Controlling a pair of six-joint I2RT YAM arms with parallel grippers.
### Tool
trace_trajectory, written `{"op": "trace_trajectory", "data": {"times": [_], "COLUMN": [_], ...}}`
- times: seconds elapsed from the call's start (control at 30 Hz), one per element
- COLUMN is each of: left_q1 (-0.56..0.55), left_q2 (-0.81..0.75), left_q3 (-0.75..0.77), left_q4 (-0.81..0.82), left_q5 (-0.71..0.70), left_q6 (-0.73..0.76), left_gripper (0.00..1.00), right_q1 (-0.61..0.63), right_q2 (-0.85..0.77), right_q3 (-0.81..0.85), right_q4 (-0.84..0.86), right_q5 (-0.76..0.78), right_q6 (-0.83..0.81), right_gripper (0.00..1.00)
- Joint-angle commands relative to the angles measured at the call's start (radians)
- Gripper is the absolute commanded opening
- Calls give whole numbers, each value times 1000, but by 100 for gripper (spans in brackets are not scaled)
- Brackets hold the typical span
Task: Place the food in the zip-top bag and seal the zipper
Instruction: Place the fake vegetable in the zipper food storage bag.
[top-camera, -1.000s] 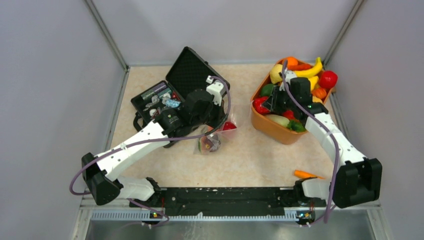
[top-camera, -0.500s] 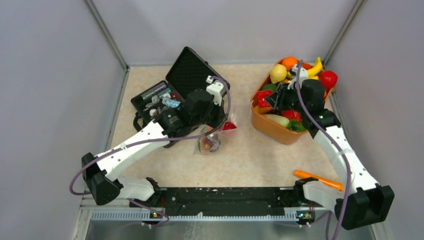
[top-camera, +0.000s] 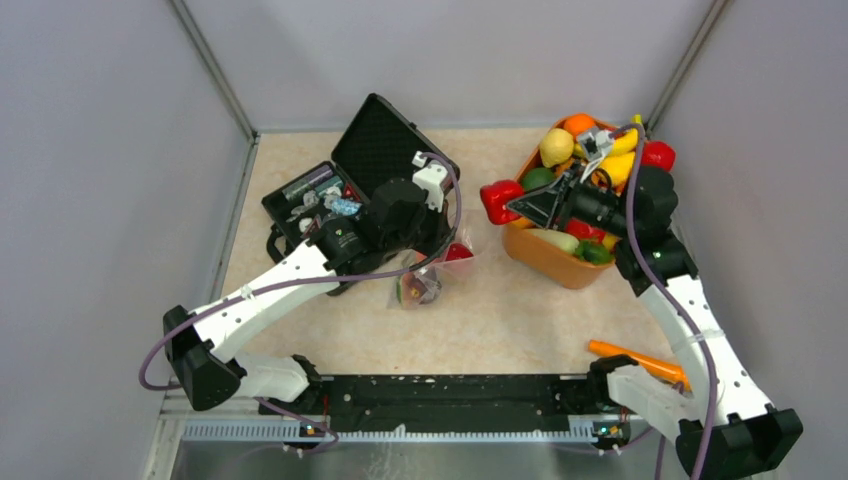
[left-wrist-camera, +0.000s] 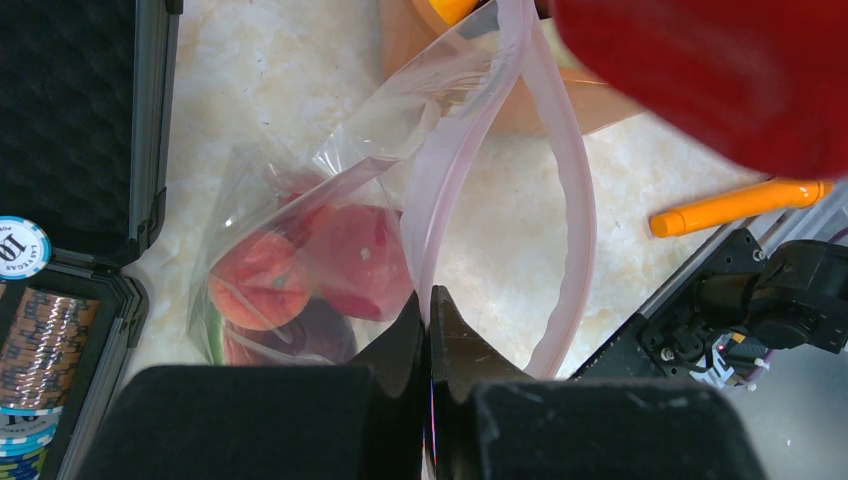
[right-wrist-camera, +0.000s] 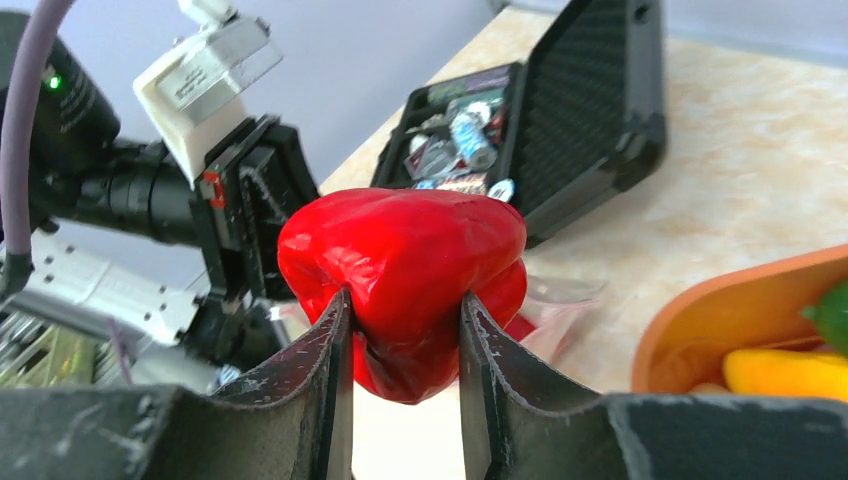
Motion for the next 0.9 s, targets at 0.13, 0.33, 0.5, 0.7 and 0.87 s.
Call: {"op": "trace_trajectory", "data": {"times": [0.13,0.33,0.5,0.7,0.87], "left_q1": [4,4,4,4,4], "left_q2": [-9,-13,-12,-18,-35], "left_q3": [36,39,39,49,50], "left_q4": [56,51,47,42,37], "left_q5": [-7,-11,-15,-11,-10], "left_q6": [-15,-17,-19,-18,-20], "left_gripper": [0,0,0,0,0], "right_q1": [86,140,141,142,144], "right_q2": [103,165,145,147,199], "right_q3": [39,82,77,69,88], "right_q4": [-75,-167,-136,-138,-163], "right_q5": [-167,-63,-129,-46,36], "right_q6": [-80,-145,-143,-125,-107], "right_gripper": [0,2,4,12,31]}}
